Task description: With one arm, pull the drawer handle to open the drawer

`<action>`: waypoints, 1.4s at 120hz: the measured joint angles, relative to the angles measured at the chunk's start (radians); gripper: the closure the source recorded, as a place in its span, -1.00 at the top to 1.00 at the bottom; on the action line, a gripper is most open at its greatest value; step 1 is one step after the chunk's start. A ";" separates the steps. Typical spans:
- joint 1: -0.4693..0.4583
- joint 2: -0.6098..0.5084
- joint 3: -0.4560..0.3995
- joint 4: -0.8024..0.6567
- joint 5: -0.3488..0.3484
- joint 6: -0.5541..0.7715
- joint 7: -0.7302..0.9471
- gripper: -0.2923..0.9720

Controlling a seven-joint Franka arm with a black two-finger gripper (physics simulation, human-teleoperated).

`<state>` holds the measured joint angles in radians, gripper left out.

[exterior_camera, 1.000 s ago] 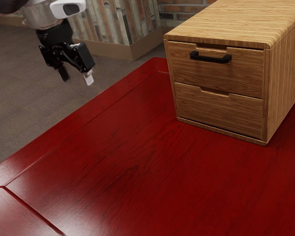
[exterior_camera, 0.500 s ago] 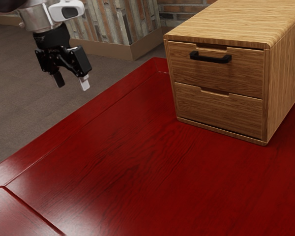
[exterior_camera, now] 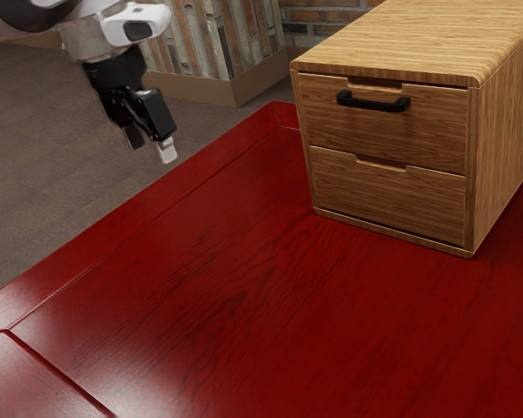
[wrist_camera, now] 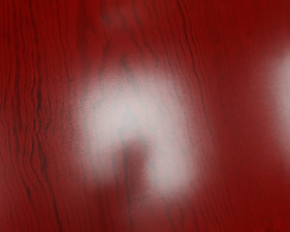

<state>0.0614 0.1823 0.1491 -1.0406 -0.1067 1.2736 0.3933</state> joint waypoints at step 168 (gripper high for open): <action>-0.016 0.335 -0.147 0.262 0.069 0.520 1.115 0.53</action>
<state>0.0452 0.5168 0.0017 -0.7786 -0.0381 1.7936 1.5086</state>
